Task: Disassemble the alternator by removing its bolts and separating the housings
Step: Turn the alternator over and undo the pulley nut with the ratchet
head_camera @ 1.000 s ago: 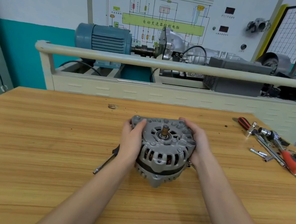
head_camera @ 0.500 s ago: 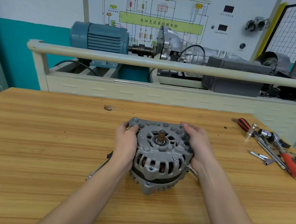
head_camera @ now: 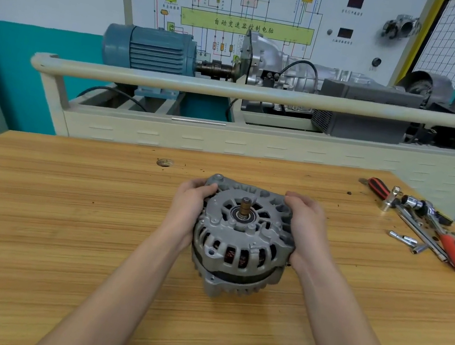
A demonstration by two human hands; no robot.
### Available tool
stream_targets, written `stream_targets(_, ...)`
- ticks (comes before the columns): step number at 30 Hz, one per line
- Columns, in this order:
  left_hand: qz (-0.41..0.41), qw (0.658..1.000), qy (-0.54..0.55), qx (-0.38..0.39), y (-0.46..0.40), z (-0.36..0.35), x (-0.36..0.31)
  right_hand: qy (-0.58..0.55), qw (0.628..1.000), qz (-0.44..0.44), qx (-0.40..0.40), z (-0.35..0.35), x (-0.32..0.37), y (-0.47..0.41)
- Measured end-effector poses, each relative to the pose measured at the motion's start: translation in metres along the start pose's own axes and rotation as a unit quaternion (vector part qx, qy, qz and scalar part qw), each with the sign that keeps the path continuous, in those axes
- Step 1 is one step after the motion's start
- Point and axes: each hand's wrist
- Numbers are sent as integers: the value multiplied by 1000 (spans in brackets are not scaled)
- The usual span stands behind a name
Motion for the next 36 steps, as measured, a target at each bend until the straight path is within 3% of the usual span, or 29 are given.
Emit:
stream_targets(7, 27, 993, -58, 102, -15, 0, -8, 33, 997, 55, 37, 15, 0, -3)
stream_targets(13, 10, 984, -152, 95, 2, 13, -10, -39, 974, 34, 221, 21, 0, -10)
stream_targets(19, -80, 928, -198, 305, 38, 49, 15, -67, 985, 66, 142, 20, -10, -4)
stream_targets(21, -98, 915, -186, 344, 36, 52, 23, -66, 990, 65, 107, 19, -10, 0)
stream_targets(29, -137, 915, -195, 324, 43, 52, 39, -101, 992, 63, 47, 11, -10, 14)
stream_targets(36, -151, 935, -195, 254, 53, 47, 50, -92, 989, 112, -26, 8, -25, 32)
Point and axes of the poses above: each hand's wrist, its own y-axis away from the middle knuckle, its own z-axis out of the back of the hand, x = y × z, and after that the axes turned 12 degrees about -z, right-handed
